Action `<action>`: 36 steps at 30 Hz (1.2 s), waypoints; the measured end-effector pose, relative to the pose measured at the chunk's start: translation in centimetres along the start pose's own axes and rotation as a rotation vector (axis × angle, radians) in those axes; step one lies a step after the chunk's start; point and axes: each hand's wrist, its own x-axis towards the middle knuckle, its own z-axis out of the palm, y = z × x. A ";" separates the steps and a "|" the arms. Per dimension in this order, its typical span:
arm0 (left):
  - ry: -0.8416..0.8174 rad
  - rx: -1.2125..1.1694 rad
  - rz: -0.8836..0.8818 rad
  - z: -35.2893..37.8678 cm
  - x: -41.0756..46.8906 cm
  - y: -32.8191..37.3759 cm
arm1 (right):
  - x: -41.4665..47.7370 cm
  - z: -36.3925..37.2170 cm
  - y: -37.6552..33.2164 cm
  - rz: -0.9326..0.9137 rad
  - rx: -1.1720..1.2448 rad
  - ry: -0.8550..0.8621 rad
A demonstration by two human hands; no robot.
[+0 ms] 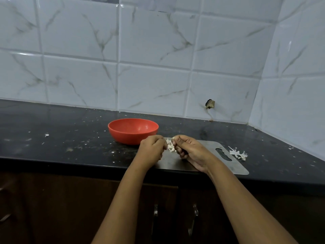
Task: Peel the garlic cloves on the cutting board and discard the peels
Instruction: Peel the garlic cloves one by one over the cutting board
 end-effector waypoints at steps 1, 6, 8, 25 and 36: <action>-0.042 -0.052 -0.048 -0.4 0.0 0.1 | 0.0 0.0 0.0 -0.002 0.007 0.002; -0.225 0.205 -0.132 -3.3 0.1 0.9 | -0.1 0.2 0.2 -0.023 -0.021 0.014; -0.429 0.285 -0.188 -4.6 -0.3 1.9 | -0.2 0.2 0.1 -0.025 -0.027 0.019; -0.099 0.164 0.047 -1.1 -0.9 0.4 | -0.5 0.2 -0.2 -0.041 0.041 0.058; 0.013 0.080 0.036 -1.2 -0.5 -0.1 | -0.5 0.4 0.0 -0.040 -0.065 0.094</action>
